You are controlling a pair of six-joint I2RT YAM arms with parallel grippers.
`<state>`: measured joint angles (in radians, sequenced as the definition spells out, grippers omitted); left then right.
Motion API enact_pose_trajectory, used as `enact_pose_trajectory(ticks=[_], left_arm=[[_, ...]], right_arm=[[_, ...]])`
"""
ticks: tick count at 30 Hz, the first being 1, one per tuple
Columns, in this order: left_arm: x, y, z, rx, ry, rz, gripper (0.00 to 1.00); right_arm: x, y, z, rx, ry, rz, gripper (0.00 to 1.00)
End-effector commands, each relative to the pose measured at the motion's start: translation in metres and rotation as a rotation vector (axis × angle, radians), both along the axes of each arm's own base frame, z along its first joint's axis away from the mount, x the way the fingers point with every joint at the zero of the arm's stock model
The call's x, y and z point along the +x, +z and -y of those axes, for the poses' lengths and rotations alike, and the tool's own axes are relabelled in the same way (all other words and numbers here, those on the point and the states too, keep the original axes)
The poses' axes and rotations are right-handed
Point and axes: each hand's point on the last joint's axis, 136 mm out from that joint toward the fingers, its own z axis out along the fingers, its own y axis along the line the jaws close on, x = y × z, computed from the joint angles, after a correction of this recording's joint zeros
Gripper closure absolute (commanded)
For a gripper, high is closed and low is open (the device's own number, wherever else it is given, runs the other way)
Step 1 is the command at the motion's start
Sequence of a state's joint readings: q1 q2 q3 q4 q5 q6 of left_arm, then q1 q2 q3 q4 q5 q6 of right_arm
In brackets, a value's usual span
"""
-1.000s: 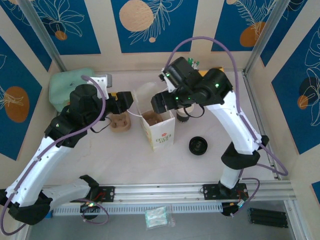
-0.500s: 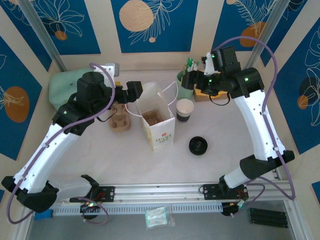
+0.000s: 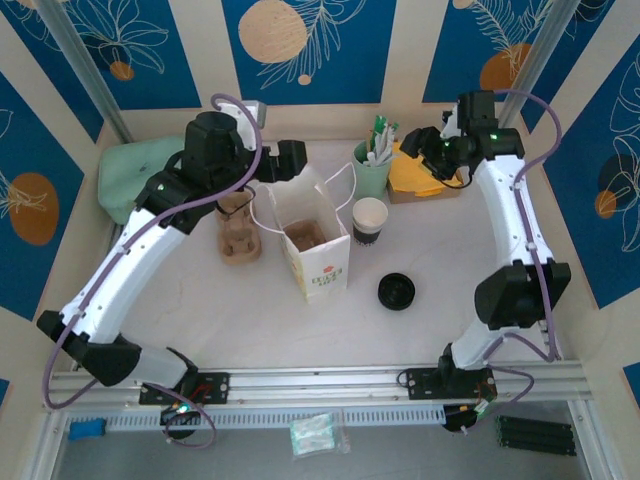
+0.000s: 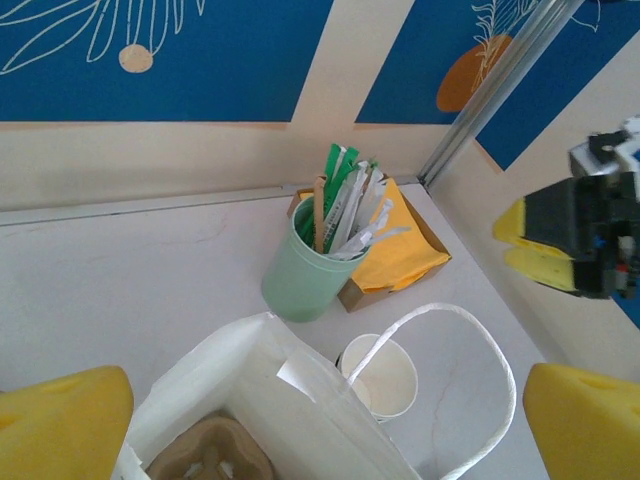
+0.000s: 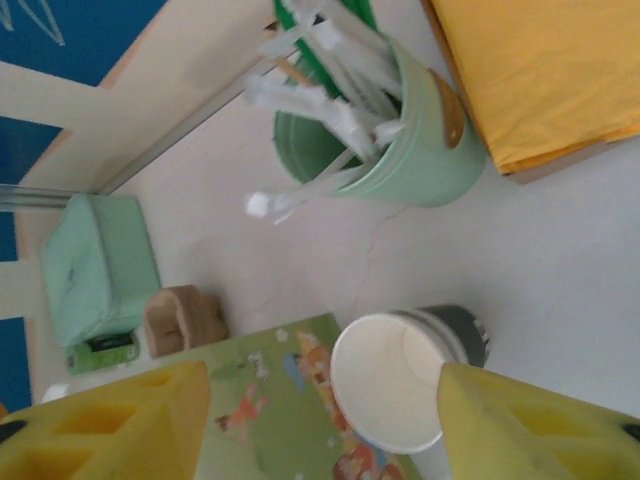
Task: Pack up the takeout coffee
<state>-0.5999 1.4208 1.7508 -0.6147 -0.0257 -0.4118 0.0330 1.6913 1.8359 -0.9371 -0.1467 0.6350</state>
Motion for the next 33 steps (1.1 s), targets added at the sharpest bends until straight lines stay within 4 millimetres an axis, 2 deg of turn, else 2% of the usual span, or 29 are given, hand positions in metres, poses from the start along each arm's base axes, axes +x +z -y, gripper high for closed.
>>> enact_pose_trajectory(ticks=[1,4,8,16,28,33], left_arm=[[0.000,0.012,0.003,-0.008,-0.032,0.019,0.00],[0.002,0.012,0.007,-0.014,-0.041,0.013,0.01],[0.005,0.011,0.011,-0.024,-0.053,0.007,0.00],[0.008,0.008,0.020,-0.034,-0.076,-0.008,0.01],[0.012,0.003,0.026,-0.038,-0.090,-0.018,0.00],[0.012,0.003,0.027,-0.039,-0.092,-0.018,0.01]], right_arm=[[0.017,-0.011,0.004,0.036,-0.018,-0.011,0.45],[0.031,-0.024,0.007,0.039,-0.027,-0.037,0.56],[0.046,-0.038,0.006,0.061,-0.024,-0.060,0.64],[0.071,-0.055,-0.003,0.110,-0.009,-0.094,0.66],[0.089,-0.074,-0.009,0.139,-0.002,-0.123,0.67],[0.095,-0.077,-0.014,0.151,0.004,-0.128,0.74]])
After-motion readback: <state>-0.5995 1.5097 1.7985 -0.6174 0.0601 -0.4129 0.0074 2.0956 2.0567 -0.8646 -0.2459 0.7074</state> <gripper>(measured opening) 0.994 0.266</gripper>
